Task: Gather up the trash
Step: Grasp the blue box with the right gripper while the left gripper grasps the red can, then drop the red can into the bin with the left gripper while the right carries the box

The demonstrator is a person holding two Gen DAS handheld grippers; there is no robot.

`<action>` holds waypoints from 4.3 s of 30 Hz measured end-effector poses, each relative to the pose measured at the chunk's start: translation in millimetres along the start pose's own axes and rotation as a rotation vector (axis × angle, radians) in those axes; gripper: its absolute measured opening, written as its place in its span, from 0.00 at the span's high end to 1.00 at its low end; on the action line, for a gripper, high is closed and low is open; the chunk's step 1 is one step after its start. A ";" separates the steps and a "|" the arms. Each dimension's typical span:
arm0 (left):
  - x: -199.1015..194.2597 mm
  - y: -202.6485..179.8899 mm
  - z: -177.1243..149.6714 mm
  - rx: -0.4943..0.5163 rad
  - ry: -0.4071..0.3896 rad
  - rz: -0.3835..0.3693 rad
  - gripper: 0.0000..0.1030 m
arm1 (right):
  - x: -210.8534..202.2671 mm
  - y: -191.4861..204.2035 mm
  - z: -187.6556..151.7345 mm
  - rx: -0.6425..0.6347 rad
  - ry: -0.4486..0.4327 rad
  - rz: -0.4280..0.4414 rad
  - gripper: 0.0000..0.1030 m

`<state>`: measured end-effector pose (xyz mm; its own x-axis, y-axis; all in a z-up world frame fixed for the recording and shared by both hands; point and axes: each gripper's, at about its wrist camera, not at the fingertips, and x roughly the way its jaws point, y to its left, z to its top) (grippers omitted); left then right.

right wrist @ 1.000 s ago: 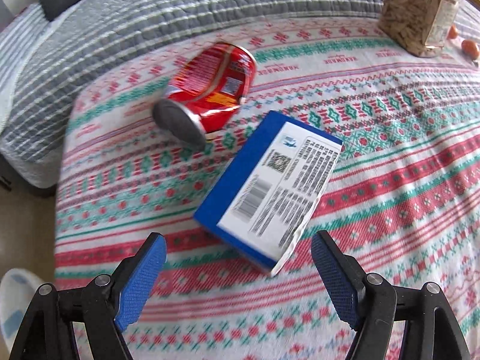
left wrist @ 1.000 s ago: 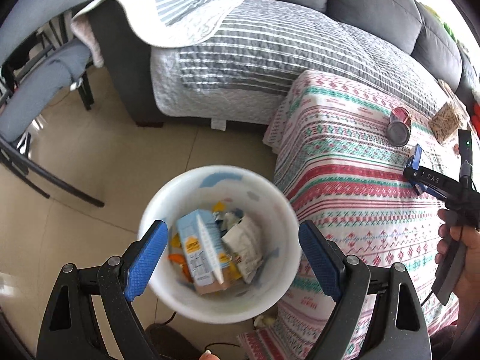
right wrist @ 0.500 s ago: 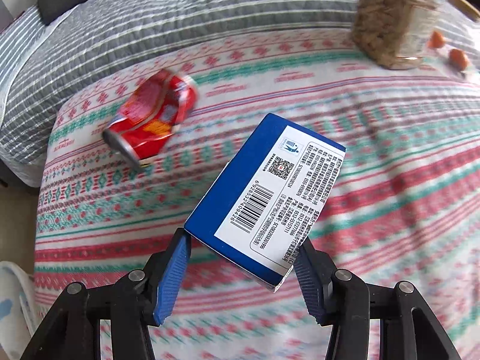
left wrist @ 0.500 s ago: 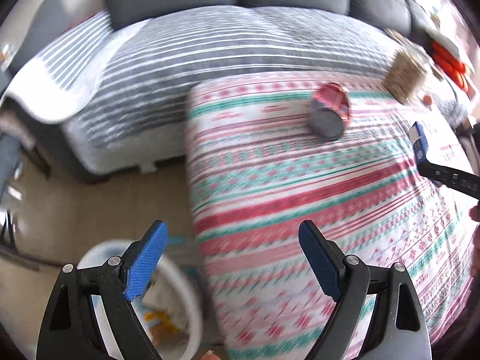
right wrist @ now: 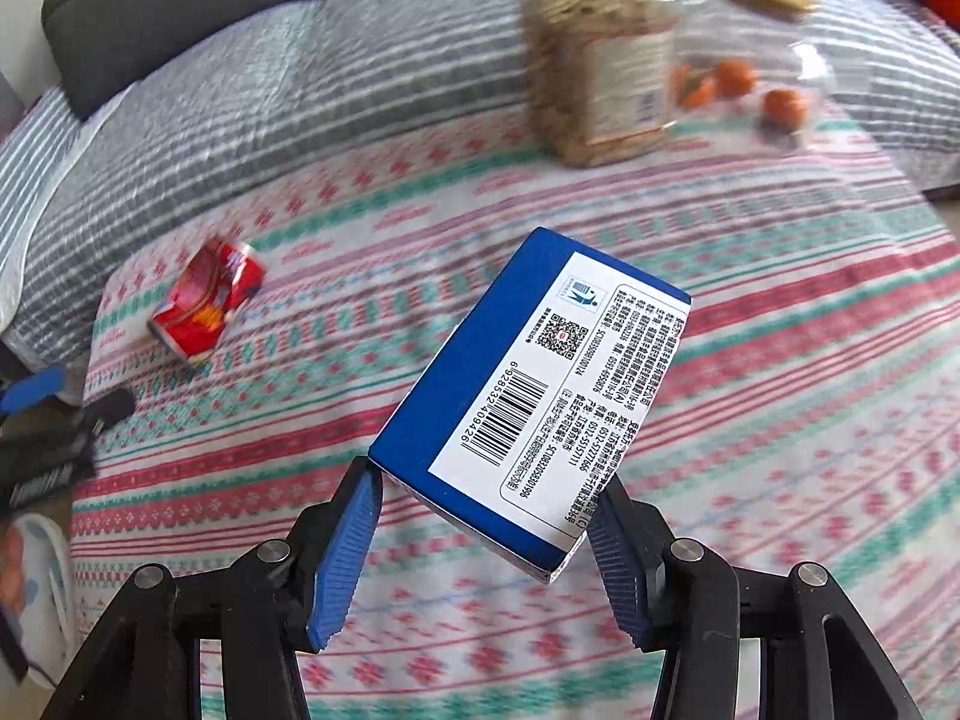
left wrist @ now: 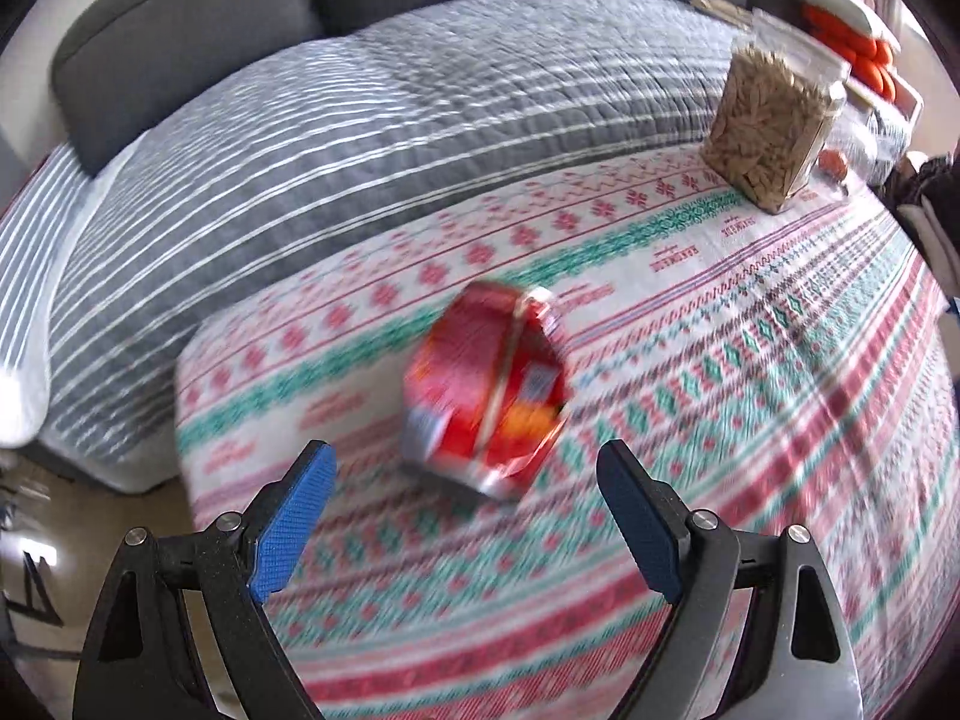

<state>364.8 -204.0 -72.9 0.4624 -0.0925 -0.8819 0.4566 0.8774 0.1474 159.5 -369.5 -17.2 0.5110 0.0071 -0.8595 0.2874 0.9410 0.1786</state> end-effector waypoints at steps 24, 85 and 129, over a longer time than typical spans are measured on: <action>12.4 10.5 -32.2 -0.137 0.061 -0.015 0.33 | -31.5 -61.8 -7.9 -0.009 -0.008 -0.005 0.43; -155.1 159.0 -275.7 -0.462 -0.048 -0.131 0.33 | -30.6 122.7 -81.4 -0.230 0.026 0.161 0.43; -174.4 302.9 -404.7 -0.674 0.048 0.182 0.08 | 49.9 364.3 -157.1 -0.541 0.163 0.346 0.43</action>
<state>114.9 268.5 -55.7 0.4455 0.0907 -0.8907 -0.2027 0.9792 -0.0017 162.5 26.8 -70.3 0.3599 0.3502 -0.8647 -0.3400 0.9124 0.2280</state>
